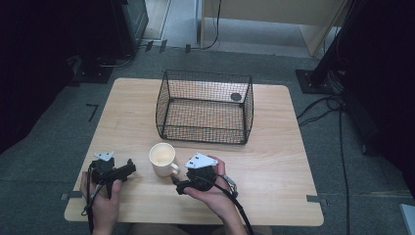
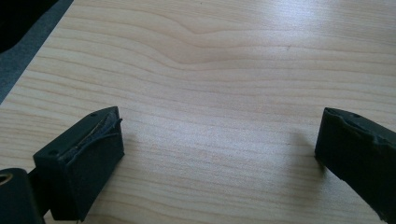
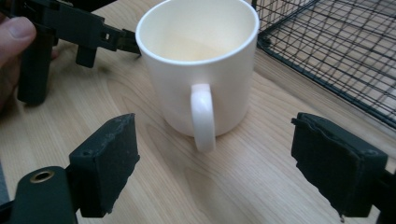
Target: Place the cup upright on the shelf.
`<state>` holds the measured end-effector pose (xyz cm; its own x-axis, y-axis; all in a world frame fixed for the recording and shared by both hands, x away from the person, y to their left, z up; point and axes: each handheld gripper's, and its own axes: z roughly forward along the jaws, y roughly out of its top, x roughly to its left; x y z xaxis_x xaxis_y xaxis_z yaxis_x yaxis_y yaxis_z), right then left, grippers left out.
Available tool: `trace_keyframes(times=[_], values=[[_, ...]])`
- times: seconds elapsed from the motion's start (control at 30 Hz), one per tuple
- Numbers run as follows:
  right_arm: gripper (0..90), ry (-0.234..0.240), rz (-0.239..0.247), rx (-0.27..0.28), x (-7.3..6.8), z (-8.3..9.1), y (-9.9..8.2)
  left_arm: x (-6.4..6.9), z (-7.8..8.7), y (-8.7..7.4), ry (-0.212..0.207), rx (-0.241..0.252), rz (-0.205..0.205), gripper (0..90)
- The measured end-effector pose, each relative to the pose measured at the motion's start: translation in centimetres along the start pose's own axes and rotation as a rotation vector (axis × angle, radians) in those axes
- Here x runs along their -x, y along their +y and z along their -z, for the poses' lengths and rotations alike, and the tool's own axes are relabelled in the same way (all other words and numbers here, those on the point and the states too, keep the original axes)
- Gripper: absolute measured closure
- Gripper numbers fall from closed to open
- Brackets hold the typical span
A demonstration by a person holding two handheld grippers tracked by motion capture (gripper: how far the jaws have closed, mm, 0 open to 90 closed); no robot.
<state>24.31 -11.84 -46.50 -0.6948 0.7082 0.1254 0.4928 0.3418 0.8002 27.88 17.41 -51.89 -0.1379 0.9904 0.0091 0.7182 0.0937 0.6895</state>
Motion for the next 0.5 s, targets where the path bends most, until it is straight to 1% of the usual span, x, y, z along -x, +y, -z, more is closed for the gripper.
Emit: trace_keyframes(times=[0.17,0.23,0.3,0.37,0.47,0.5], values=[[17.1,0.009,0.0,-0.01,-0.4,-0.7,0.1,0.0,0.0,0.0,0.0,0.0,0.0,1.2],[20.9,0.007,0.016,-0.012,-0.7,-0.9,0.1,0.0,0.0,0.0,0.0,0.0,-0.001,1.2],[30.5,-0.006,0.019,-0.017,-0.7,-1.3,0.0,0.0,0.0,0.0,0.0,0.0,0.0,1.2],[38.9,-0.007,0.004,-0.013,-0.4,-1.5,0.0,0.0,0.0,0.0,0.0,0.0,0.0,1.2],[50.5,0.016,-0.019,-0.008,-0.1,-1.7,0.0,0.0,0.0,0.0,-0.001,0.001,0.001,1.2],[54.6,0.017,-0.015,-0.01,-0.1,-1.8,0.0,0.0,0.0,0.0,-0.001,0.001,0.001,1.2]])
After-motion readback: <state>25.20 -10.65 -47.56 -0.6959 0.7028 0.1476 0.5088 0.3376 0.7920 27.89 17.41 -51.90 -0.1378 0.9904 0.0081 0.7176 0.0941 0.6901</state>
